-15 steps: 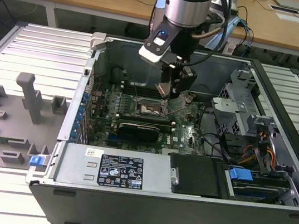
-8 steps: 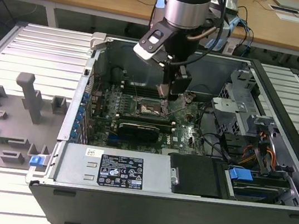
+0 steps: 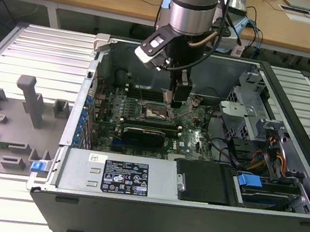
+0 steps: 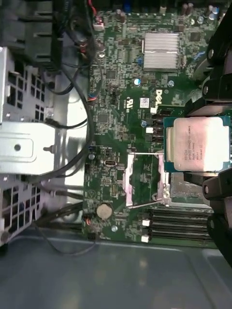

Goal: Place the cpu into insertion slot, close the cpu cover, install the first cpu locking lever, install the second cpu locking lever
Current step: 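Place the cpu into insertion slot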

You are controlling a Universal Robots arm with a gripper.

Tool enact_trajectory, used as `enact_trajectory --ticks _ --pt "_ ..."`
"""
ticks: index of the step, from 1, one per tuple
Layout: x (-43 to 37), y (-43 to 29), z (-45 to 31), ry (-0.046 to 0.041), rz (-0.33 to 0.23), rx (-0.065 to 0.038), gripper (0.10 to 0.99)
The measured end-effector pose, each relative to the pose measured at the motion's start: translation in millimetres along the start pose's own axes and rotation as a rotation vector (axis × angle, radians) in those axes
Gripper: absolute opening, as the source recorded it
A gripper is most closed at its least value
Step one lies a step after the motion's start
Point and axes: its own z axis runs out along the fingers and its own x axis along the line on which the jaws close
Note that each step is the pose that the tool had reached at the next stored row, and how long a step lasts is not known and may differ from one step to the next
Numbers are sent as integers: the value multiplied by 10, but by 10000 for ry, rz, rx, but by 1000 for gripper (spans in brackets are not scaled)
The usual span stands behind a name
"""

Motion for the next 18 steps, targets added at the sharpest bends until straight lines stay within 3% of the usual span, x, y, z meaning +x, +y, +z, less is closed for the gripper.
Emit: enact_trajectory --ticks 5,9,18 --pt "11 -104 79 -11 106 -3 541" --pt "58 -196 185 -11 101 -2 541" --pt "152 -249 319 -11 101 2 541"
